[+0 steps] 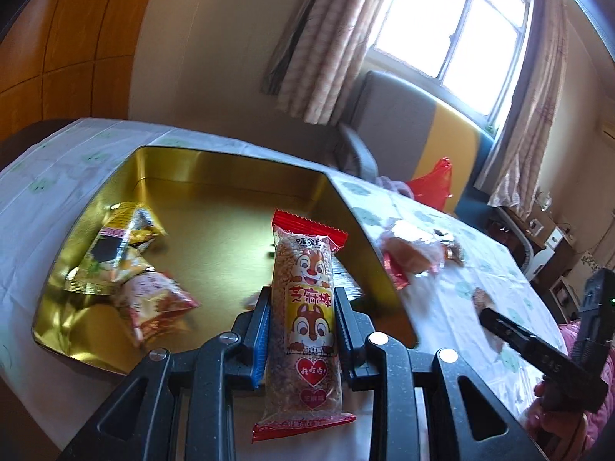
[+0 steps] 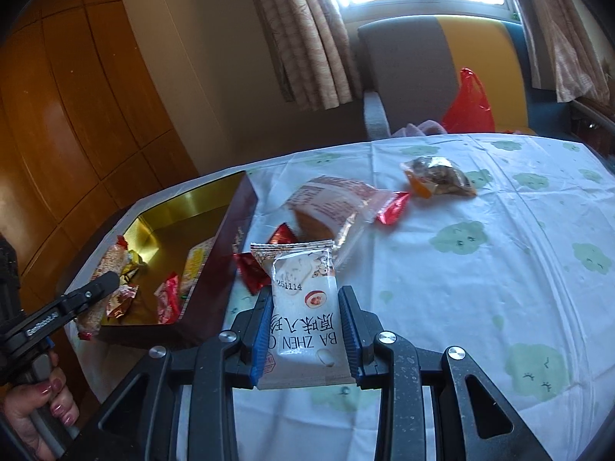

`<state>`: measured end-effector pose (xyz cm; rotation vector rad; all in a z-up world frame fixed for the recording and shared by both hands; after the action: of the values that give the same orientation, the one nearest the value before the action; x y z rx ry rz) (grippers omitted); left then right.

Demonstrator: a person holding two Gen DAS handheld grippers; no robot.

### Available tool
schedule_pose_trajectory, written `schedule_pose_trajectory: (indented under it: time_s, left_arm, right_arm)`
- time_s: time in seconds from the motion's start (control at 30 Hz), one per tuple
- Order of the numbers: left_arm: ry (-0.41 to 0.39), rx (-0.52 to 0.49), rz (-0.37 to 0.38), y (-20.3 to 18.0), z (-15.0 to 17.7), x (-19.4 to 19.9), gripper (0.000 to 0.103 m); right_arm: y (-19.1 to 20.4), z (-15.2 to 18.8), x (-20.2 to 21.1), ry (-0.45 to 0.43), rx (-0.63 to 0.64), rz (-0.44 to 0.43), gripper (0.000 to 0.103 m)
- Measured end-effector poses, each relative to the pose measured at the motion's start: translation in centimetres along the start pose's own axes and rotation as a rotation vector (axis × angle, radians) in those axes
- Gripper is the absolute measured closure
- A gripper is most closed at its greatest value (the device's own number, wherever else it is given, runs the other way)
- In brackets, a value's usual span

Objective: Organize snacks
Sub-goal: 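Carry the cereal bar and BA ZHEN bag into the gold tin and release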

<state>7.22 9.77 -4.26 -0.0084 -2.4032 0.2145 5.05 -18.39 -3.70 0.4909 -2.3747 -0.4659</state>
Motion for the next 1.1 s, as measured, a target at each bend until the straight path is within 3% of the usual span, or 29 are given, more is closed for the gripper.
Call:
schedule_pose_trajectory:
  time_s: [0.5, 1.1]
  left_arm:
    - [0.104, 0.029, -0.135, 3.4, -2.1, -4.5, 0.070]
    - [0.058, 0.003, -0.133, 3.8, 0.7, 0.0, 0.067]
  right_arm:
    - [4.8, -1.3, -1.0, 0.012, 0.082, -0.072, 0.069]
    - [8.4, -1.6, -4.8, 0.102, 0.130, -0.144, 0.069]
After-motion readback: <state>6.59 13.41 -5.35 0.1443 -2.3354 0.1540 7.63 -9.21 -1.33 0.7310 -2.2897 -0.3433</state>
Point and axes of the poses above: each gripper's, at about its wrist camera, not at the fingertips, and x roughly against the way its jaws point, y to its left, z to its underside, the point moved 1 cm from there along -x, roughly the way its jaws point, and after that the axes turned 13 degrees about -z, right-handed, at the moved point
